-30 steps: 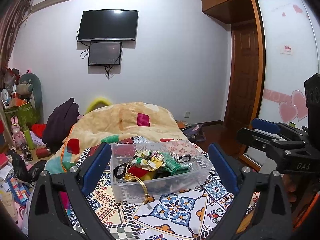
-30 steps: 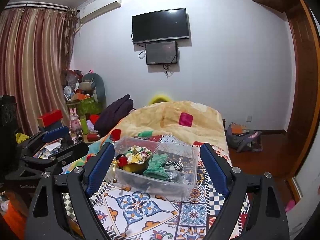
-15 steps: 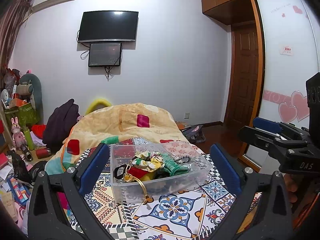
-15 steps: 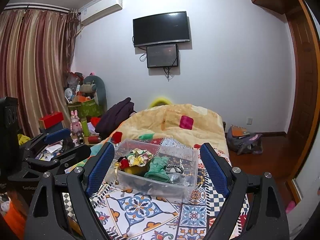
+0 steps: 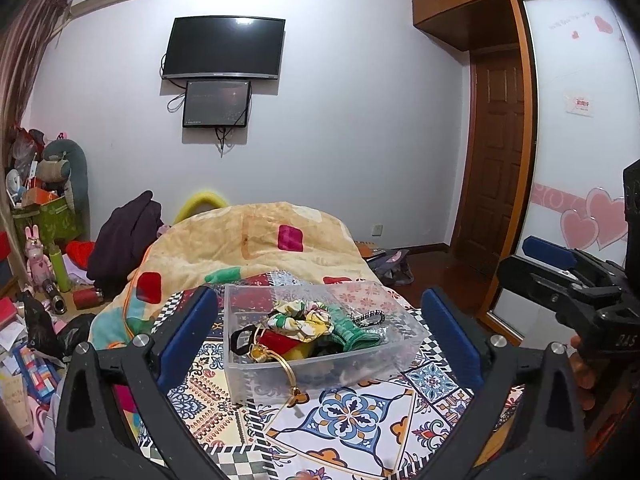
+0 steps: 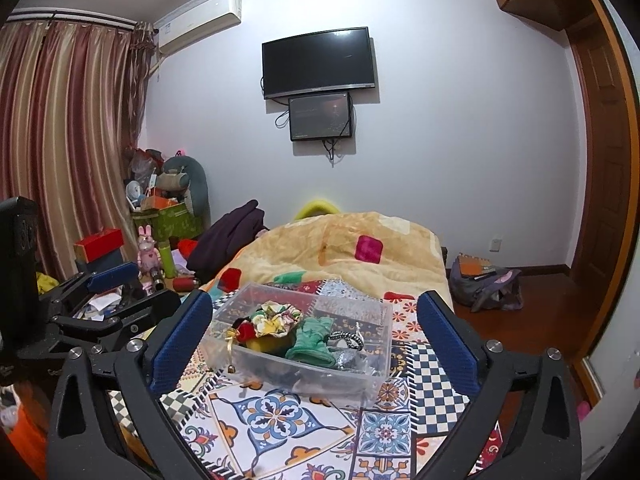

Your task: Organize soft objects

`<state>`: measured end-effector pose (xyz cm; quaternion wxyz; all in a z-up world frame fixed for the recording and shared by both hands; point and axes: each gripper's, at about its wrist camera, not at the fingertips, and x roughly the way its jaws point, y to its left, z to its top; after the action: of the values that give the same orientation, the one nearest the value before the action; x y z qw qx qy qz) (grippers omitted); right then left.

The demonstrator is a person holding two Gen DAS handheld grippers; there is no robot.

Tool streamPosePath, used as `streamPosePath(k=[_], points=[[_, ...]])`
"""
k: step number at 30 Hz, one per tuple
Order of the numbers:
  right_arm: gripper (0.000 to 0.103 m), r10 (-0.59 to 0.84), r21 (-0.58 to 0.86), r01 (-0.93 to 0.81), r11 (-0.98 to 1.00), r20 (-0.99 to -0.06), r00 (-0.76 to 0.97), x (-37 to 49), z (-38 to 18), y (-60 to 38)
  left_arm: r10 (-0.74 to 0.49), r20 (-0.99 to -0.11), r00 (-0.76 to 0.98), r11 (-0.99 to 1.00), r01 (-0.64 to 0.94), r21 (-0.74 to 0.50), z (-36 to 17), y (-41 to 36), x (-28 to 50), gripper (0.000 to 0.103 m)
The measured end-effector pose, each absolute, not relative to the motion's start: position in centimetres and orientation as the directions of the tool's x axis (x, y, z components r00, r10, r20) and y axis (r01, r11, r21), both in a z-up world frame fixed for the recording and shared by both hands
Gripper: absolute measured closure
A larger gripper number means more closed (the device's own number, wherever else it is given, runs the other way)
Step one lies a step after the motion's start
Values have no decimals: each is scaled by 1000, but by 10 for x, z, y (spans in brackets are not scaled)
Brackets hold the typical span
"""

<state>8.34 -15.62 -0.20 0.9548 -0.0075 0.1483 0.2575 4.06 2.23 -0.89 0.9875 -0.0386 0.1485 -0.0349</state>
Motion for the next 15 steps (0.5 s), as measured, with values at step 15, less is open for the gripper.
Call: streamPosePath(k=[15], points=[[0, 493, 68, -497, 865, -305, 815, 84, -4, -155, -85, -301, 950, 994, 61, -90, -11, 21, 42, 0]])
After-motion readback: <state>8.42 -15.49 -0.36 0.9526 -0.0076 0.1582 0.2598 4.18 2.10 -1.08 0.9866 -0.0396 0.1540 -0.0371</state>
